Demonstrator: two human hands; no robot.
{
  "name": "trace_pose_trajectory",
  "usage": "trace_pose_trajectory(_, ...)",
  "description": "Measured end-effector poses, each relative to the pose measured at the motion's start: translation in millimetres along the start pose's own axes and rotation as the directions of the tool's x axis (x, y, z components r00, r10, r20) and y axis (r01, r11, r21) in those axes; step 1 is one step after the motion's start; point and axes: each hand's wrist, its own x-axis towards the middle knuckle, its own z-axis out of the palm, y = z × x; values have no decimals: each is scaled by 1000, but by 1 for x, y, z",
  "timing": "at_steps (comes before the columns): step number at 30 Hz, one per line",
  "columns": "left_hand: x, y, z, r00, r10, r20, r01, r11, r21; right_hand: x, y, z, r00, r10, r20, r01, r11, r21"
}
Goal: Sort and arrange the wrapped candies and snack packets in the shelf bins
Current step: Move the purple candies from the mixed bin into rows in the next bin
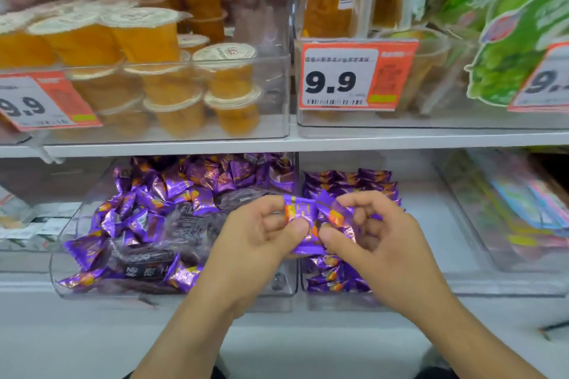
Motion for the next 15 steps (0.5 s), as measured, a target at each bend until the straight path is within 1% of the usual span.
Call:
trace_pose_trajectory(4, 3, -3, 12, 999, 5, 43, -3, 998, -57, -4, -4, -9, 997, -62, -42, 63, 998, 28)
trace_pose_trajectory(8, 7, -4, 21, 993, -81, 86, 97, 976, -197, -6, -1, -15, 991, -113, -76, 115, 993, 24)
trace_pose_trajectory(9, 7, -4, 23, 993, -84, 83, 100, 972, -215, -6, 0, -15, 989, -119, -83, 120, 993, 7)
trace_pose_trajectory(11, 9, -5, 26, 999, -38, 23, 41, 990, -138, -6, 0, -15, 988, -116, -104, 115, 993, -14)
trace_pose_trajectory(13, 11, -7, 30, 999, 23, -37, -25, 998, -62, -4, -1, -15, 985, -102, -139, 103, 995, 0)
trace_pose_trajectory(15, 13, -7, 33, 996, 51, -76, -56, 996, -68, -3, -2, -17, 984, -77, -158, 84, 996, 38)
